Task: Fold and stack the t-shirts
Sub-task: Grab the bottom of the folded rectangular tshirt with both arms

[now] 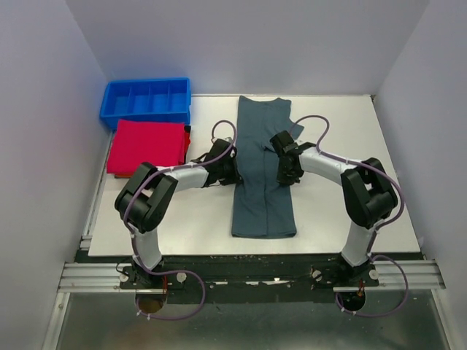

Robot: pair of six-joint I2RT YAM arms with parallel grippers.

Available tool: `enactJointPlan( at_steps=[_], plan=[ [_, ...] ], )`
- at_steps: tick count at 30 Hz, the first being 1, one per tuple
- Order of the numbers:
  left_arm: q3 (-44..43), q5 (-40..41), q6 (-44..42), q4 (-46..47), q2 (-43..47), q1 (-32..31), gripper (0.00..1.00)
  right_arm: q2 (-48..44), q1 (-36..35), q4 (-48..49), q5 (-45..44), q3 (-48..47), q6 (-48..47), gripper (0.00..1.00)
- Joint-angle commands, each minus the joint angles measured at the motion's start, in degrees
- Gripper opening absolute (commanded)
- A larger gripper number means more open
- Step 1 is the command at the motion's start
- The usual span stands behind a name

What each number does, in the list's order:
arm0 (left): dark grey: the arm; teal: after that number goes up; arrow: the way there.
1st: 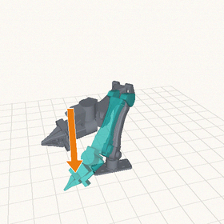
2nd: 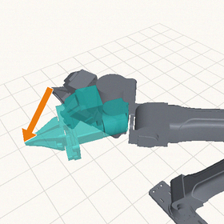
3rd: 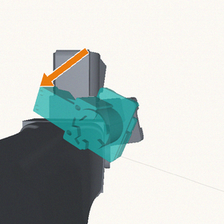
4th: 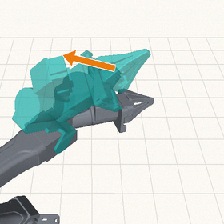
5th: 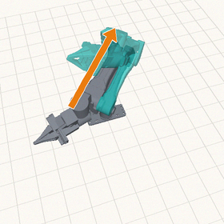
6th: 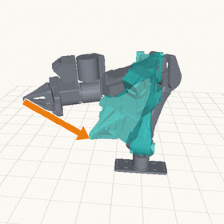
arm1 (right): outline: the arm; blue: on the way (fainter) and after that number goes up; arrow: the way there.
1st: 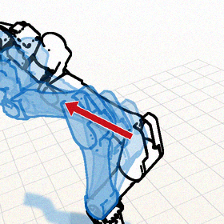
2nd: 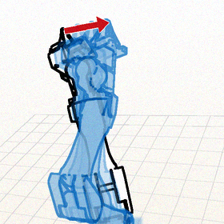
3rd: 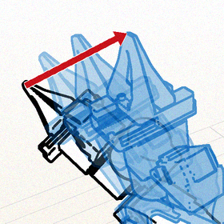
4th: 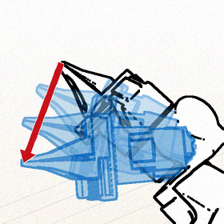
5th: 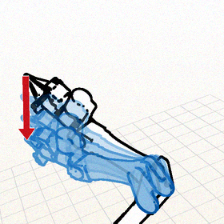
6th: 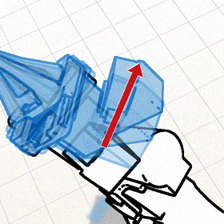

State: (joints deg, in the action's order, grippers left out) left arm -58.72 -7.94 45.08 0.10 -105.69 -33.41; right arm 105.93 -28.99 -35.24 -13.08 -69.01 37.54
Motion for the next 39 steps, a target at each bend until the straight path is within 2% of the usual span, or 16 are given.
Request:
enactJointPlan(
  at_steps=[1,3,4,5,8,10,12,16,21,26,31,39],
  plan=[
    [1.31,2.75,-1.92,-2.3,3.45,0.36,0.01,-2.19,0.78,0.42,-2.57,2.9,-1.32,0.03],
    [4.48,4.33,-1.93,-1.6,8.28,0.45,0.08,-8.16,0.78,3.5,-1.69,7.47,-2.64,0.17],
    [6.23,4.78,-1.66,-1.42,10.57,0.28,0.14,-11.5,0.78,4.47,-1.95,9.4,-3.17,0.26],
    [7.99,4.26,-1.49,-0.89,13.03,0.19,0.21,-14.32,0.78,4.92,-2.03,11.6,-3.52,0.31],
    [12.47,3.37,-0.87,-0.71,20.32,-1.39,0.32,-22.67,0.69,4.58,-0.11,17.23,-3.97,0.35],
    [15.64,4.68,-0.61,-2.02,25.25,-3.23,0.48,-27.33,0.08,3.17,2.26,20.57,-3.0,0.35],
    [18.1,6.79,-0.17,-4.75,30.08,-5.43,0.55,-31.82,-1.15,1.94,4.54,24.26,-1.34,0.36],
    [23.64,5.58,2.29,-6.69,37.03,-9.21,0.56,-39.64,-3.96,2.02,10.61,31.82,1.91,0.37],
    [30.31,4.08,5.89,-7.75,42.66,-11.33,0.56,-44.84,-7.65,1.41,12.55,37.89,5.79,0.37],
    [34.81,0.22,7.65,-7.13,44.52,-12.03,0.52,-42.4,-11.43,2.81,14.67,40.97,8.95,0.35],
    [37.8,-2.07,10.37,-4.94,45.31,-13.96,0.49,-37.65,-14.95,2.02,13.35,41.06,11.94,0.23],
    [38.59,-4.62,11.78,-3.09,43.73,-15.37,0.49,-38.87,-16.97,-1.58,9.31,38.78,13.53,0.2]
  ],
)
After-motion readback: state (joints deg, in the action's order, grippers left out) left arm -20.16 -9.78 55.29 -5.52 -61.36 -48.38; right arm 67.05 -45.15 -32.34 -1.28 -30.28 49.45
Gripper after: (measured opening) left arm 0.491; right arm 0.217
